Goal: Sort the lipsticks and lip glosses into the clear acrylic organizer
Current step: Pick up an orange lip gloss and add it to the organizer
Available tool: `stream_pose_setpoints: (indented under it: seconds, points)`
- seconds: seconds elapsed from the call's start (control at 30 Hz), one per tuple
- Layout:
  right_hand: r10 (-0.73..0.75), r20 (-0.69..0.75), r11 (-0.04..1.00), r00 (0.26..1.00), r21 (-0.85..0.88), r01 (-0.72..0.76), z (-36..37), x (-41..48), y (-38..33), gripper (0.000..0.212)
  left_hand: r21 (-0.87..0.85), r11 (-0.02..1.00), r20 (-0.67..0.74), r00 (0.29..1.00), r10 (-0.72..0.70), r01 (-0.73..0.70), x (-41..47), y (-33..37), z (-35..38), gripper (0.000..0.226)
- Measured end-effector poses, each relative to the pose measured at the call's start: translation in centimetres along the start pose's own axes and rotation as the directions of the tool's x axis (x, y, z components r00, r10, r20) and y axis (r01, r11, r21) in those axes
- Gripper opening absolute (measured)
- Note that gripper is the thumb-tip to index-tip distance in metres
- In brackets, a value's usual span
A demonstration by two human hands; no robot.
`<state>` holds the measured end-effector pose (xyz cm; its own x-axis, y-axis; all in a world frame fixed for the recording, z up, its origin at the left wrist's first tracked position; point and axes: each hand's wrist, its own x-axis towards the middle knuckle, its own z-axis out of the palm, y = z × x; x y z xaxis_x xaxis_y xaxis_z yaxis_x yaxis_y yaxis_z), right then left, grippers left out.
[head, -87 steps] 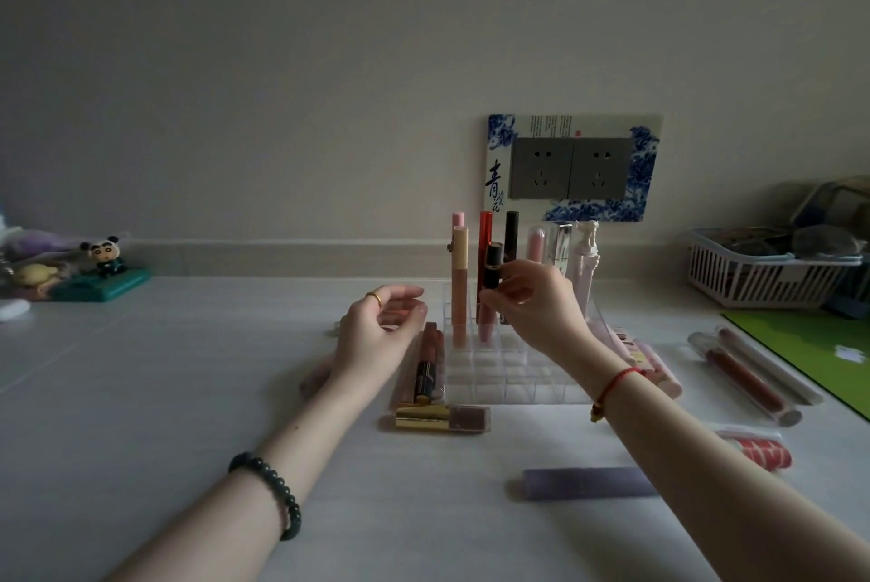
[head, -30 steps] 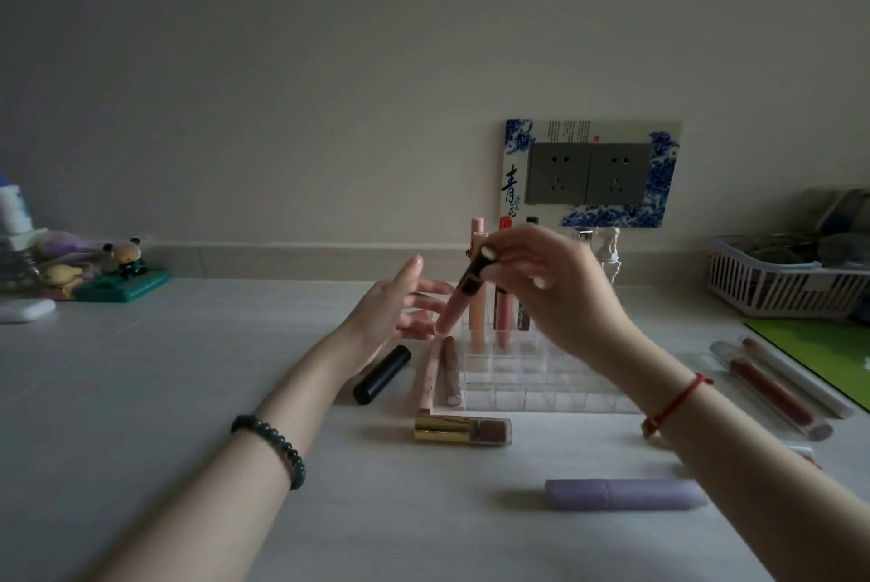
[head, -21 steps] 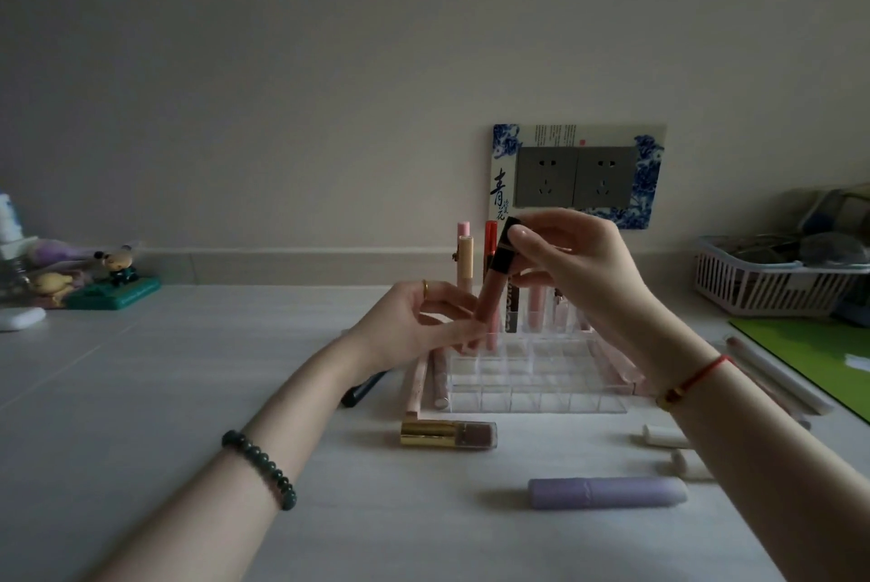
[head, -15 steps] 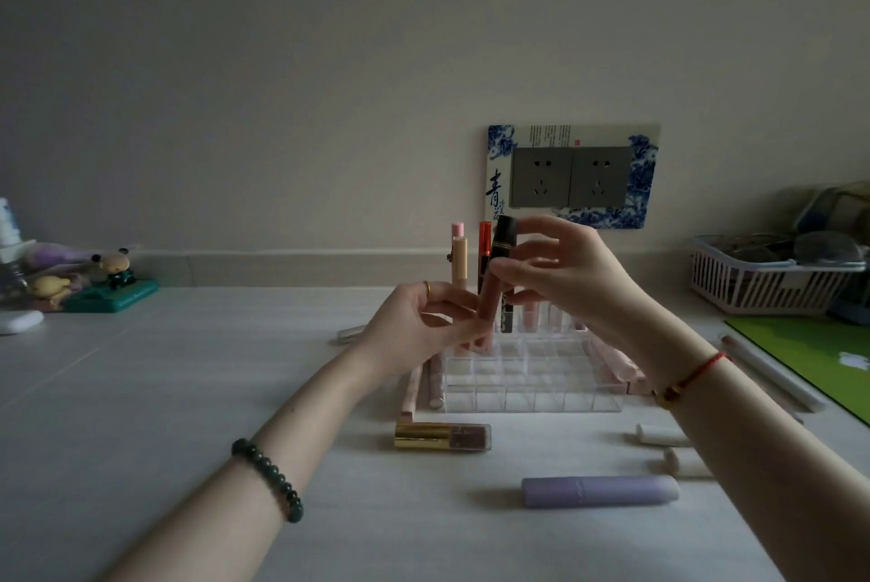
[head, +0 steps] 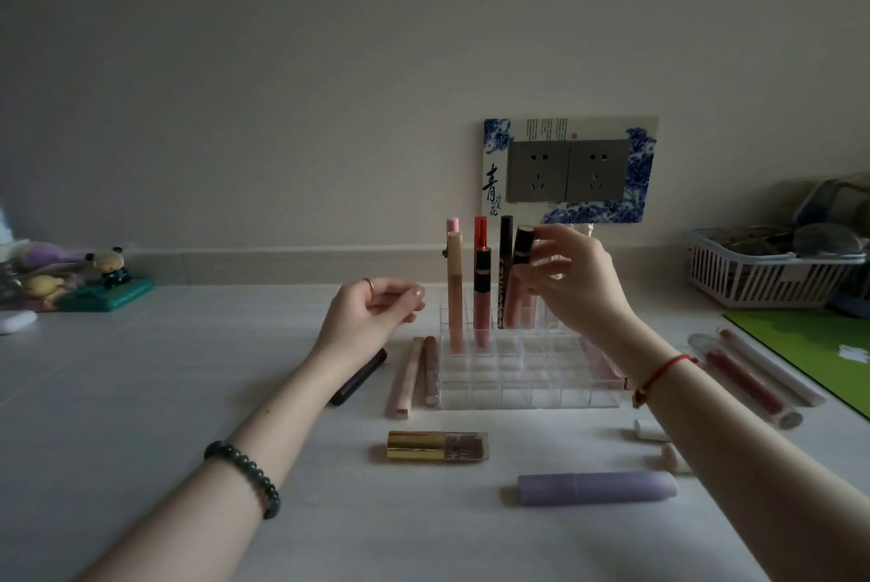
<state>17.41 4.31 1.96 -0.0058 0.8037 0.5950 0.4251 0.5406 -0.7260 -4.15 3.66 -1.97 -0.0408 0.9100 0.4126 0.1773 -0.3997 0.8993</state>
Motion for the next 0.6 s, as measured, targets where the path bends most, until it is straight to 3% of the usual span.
stream_pose_setpoints:
  seconds: [0.6]
  points:
    - [0.010,0.046,0.998,0.999,-0.069,-0.006,1.5,-0.2,2.1,0.032,0.076,0.997,-0.072,0.997,0.002,0.003,-0.2,-0.7,-1.1,0.008]
